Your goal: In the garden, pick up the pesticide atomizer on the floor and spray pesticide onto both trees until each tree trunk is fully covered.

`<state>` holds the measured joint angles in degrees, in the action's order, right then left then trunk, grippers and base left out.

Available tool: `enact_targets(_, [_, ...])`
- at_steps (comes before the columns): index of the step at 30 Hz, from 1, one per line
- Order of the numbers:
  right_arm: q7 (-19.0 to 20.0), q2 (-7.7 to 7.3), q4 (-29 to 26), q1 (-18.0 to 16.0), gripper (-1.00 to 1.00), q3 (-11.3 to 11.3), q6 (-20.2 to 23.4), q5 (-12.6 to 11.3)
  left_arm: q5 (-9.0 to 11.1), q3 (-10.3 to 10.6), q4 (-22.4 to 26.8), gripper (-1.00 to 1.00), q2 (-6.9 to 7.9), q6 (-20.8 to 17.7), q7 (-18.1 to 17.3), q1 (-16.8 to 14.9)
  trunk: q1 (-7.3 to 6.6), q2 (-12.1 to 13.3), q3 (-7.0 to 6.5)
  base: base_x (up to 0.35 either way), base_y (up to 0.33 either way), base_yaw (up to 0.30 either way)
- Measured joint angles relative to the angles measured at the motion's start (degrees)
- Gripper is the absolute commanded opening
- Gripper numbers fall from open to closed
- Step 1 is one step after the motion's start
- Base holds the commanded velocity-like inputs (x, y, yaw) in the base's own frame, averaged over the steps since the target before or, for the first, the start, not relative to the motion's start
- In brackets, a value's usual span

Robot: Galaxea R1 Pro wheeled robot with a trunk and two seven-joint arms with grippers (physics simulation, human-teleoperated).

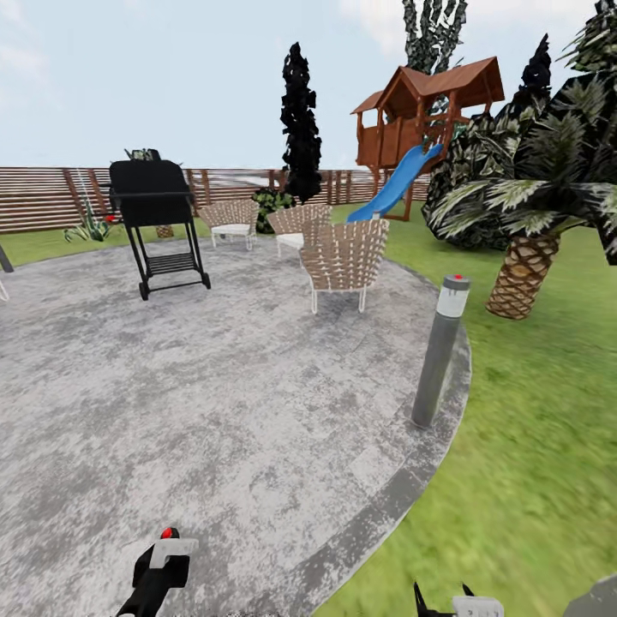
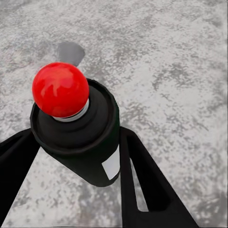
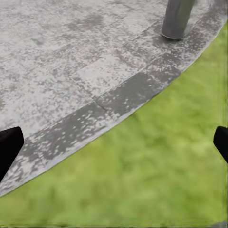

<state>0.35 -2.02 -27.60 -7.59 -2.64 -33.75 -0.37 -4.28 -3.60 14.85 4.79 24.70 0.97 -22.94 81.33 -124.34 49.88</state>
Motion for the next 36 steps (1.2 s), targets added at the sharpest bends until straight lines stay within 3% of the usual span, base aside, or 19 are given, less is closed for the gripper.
enact_targets(9, [0.0,0.0,0.0,0.0,1.0,0.0,0.0,-0.01,0.06,-0.01,0.0,-1.0,0.03,0.0,0.0,0.0,0.0,0.0,0.0,-0.23,-0.163,-0.299])
enact_targets(36, [0.0,0.0,0.08,-0.02,1.0,0.09,0.0,-0.01,0.06,0.0,0.0,-1.0,0.03,0.0,0.0,0.0,0.0,0.0,0.0,-0.005,-0.005,-0.3])
